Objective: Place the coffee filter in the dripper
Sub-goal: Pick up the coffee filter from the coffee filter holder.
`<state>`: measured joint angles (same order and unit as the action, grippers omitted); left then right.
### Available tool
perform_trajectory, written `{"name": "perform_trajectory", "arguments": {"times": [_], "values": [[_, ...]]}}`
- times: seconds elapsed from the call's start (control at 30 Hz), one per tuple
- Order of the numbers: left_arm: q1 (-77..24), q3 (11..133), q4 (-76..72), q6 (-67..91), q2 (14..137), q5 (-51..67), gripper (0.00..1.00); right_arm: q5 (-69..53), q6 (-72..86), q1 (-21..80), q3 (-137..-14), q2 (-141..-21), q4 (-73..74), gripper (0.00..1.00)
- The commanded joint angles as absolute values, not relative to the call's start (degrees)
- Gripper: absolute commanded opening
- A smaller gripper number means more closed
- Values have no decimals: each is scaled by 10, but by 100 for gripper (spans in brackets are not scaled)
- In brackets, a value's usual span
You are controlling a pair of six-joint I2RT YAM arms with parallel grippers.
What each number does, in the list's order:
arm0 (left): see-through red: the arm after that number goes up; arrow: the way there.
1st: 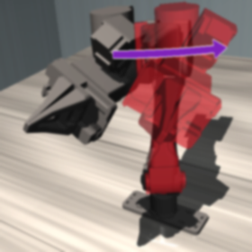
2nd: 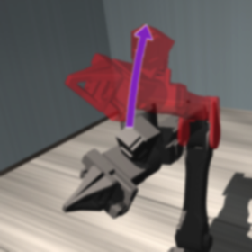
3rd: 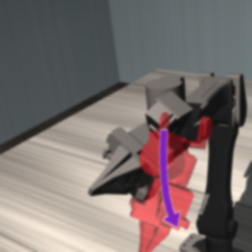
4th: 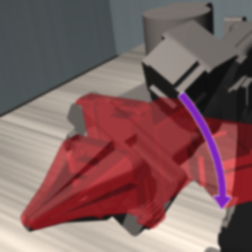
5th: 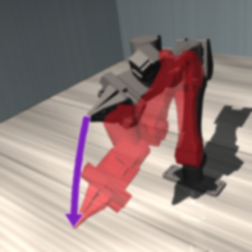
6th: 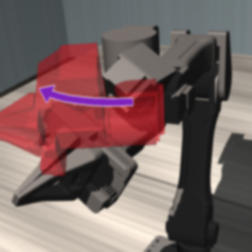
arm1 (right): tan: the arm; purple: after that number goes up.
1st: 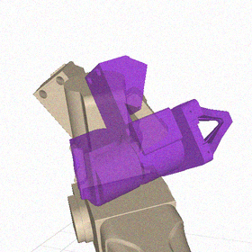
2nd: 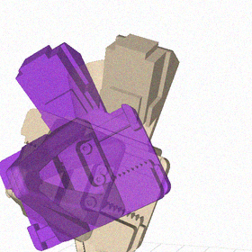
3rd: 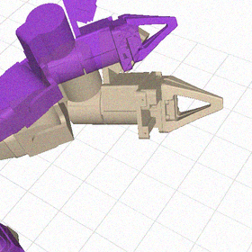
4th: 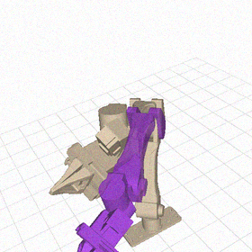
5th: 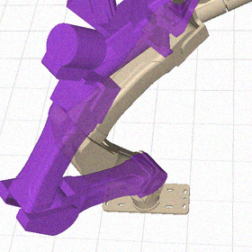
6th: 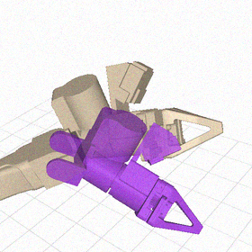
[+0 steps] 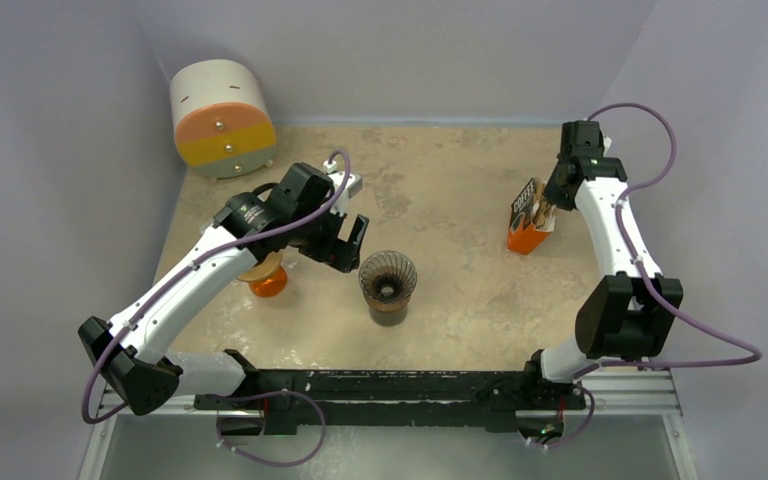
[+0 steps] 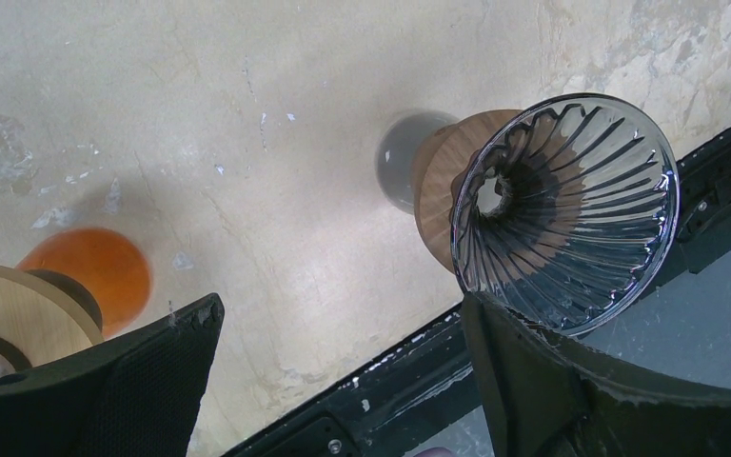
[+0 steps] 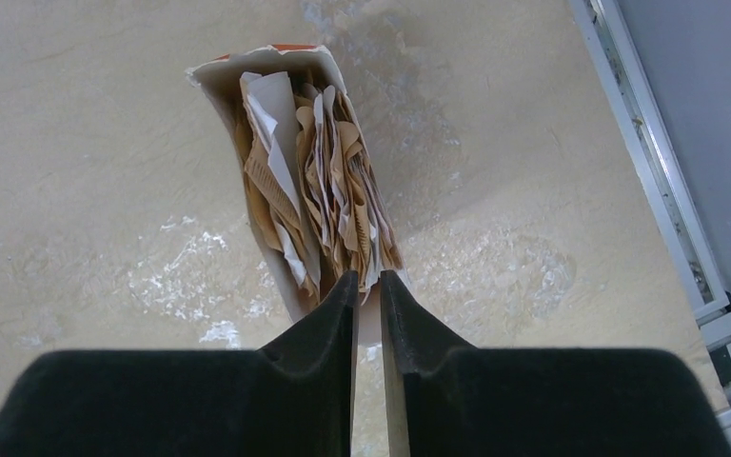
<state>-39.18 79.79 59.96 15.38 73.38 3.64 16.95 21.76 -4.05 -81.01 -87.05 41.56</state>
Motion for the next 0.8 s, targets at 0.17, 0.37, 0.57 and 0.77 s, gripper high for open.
{"name": "perform_trajectory", "arguments": {"times": [0.17,0.37,0.57,0.77], "values": [[-393,793,580,141,737,34,94,161,233,-46,-797,-883,397,17],[-393,793,579,141,738,35,94,163,234,-47,-793,-884,398,17],[-393,794,579,140,739,37,94,169,233,-46,-784,-885,396,16],[-393,795,580,139,740,37,94,168,234,-47,-780,-885,393,7]]}}
